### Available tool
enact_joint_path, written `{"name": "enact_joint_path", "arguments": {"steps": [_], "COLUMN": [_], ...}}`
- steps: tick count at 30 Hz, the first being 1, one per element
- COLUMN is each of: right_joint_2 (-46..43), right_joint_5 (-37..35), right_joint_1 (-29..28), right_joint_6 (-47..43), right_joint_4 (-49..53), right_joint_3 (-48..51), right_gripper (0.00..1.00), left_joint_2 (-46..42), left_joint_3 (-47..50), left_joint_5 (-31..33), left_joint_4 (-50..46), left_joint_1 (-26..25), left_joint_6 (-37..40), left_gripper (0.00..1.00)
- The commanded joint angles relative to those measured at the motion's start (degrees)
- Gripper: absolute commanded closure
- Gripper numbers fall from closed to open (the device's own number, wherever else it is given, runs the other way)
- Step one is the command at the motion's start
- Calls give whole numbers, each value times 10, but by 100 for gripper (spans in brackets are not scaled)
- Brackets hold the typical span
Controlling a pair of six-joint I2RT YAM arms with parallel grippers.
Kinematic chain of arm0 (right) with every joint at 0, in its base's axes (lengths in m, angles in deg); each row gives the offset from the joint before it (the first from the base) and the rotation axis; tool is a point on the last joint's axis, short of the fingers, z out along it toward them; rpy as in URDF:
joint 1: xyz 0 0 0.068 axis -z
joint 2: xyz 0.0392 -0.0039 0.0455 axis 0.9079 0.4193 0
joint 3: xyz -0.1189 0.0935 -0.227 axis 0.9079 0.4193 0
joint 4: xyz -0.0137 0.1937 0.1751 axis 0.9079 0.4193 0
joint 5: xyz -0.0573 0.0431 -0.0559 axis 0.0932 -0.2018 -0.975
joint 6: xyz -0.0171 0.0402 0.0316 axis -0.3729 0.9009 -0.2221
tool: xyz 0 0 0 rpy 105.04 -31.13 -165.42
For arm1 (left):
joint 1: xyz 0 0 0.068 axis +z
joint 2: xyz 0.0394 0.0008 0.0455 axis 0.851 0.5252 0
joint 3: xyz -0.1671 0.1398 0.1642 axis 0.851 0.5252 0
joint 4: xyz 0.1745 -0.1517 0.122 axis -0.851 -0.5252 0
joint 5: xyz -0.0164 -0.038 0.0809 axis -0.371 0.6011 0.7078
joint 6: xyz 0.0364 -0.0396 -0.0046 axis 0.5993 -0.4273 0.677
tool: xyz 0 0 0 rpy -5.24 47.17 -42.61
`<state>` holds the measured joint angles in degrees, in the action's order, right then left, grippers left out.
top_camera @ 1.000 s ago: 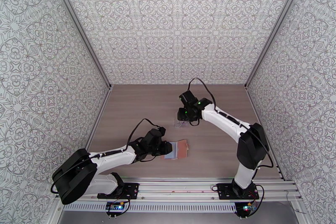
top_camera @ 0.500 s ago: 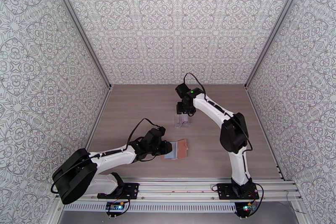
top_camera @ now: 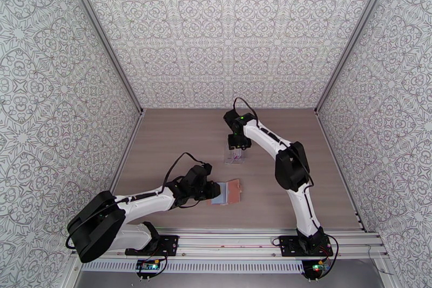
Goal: Put the credit cards into the card holder
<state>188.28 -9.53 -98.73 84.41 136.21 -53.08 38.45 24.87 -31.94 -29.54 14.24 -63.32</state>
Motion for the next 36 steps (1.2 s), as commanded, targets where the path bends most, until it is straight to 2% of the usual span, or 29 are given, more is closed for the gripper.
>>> {"name": "enact_joint_path", "arguments": {"steps": [1, 25, 36], "right_joint_2": [16, 28, 27], "right_joint_5": [-10, -64, -56], "right_joint_1": [3, 3, 3], "right_joint_6": [-7, -21, -24], "right_joint_4": [14, 55, 62], "right_joint_3": [-19, -52, -60], "right_gripper": [44, 56, 69], "left_joint_2": [7, 9, 8], "left_joint_3": [8, 11, 12], "left_joint_5": [-8, -6, -6], "left_joint_4": [9, 12, 12], "left_joint_1": [4, 2, 0], "left_joint_6": [10, 7, 6], "left_gripper": [76, 76, 76]}}
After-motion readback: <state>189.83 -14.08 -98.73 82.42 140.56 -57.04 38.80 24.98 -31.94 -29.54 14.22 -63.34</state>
